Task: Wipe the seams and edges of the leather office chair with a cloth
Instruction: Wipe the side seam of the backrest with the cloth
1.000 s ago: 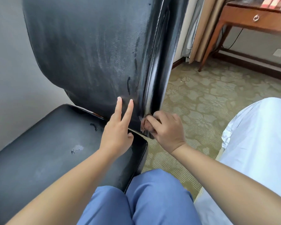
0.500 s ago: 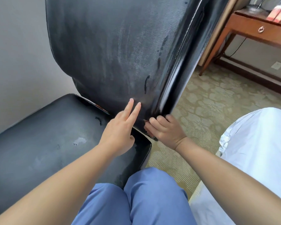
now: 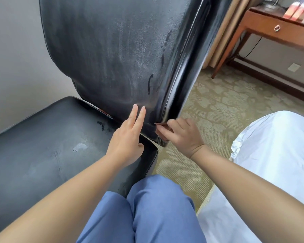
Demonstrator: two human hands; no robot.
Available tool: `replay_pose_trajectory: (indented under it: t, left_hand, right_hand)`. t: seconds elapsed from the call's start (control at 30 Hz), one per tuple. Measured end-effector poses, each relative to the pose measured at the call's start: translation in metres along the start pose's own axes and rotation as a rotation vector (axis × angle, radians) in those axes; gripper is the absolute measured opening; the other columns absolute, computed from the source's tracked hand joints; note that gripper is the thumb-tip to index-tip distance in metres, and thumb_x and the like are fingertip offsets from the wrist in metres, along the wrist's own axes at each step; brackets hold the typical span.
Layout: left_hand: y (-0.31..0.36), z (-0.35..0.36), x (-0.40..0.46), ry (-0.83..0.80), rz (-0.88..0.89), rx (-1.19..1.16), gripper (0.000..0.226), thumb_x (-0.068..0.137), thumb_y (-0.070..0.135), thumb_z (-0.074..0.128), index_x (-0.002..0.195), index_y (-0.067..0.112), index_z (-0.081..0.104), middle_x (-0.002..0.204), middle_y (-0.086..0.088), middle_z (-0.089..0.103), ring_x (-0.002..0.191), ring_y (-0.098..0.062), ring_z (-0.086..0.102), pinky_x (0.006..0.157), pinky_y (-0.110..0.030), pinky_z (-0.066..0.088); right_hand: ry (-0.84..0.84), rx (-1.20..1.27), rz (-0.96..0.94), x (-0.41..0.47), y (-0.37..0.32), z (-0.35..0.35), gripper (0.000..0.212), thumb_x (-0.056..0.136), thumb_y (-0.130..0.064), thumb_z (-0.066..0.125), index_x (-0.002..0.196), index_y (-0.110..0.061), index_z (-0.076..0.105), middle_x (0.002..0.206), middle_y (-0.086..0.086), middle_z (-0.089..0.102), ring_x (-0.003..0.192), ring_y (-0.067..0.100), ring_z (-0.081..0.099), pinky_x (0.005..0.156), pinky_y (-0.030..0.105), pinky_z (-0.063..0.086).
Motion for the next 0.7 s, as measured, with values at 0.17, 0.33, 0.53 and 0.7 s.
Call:
replay_pose_trajectory:
  t: [0.17,0.33,0.53,0.7]
  left_hand:
    - [-0.005,0.013,0.0,0.011,0.017,0.028,0.104,0.083,0.009,0.062,0.152,0.028,-0.012,0.16,0.006,-0.021,0.127,-0.021,0.039,0.081,-0.028,0.04]
    - [-0.009,0.024,0.004,0.048,0.037,0.038,0.107,0.079,0.007,0.064,0.153,0.026,-0.009,0.16,0.002,-0.02,0.117,-0.022,0.043,0.074,-0.024,0.033]
    - [-0.007,0.027,0.003,0.053,0.035,0.067,0.106,0.078,0.007,0.065,0.154,0.023,-0.009,0.16,-0.002,-0.019,0.115,-0.024,0.045,0.076,-0.024,0.032]
    - [0.001,0.021,-0.005,0.06,0.069,0.077,0.099,0.071,0.001,0.067,0.154,0.014,0.014,0.16,-0.012,0.014,0.123,-0.031,0.048,0.087,-0.036,0.046]
  right_hand:
    - [-0.153,-0.028,-0.01,-0.02,-0.006,0.046,0.017,0.076,-0.01,0.07,0.09,-0.019,0.069,0.077,0.002,0.056,0.068,0.022,0.047,0.054,0.032,0.037]
    - [-0.2,-0.047,0.121,-0.039,-0.002,0.067,0.033,0.071,0.0,0.058,0.095,-0.017,0.071,0.079,0.005,0.057,0.074,0.023,0.042,0.053,0.031,0.035]
    - [-0.492,0.114,0.174,-0.06,-0.013,0.093,0.034,0.045,-0.002,0.082,0.071,-0.019,0.067,0.074,0.003,0.056,0.061,0.023,0.052,0.054,0.027,0.024]
    - [-0.332,0.141,0.282,-0.055,0.001,0.063,0.041,0.054,0.002,0.08,0.091,-0.015,0.074,0.08,0.007,0.064,0.06,0.025,0.054,0.055,0.027,0.023]
Point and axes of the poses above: each hand's wrist, its own x-axis towards the middle knuckle, its own z-axis out of the palm, y = z × x, the point moved 9 cm from there along x, towards the middle knuckle
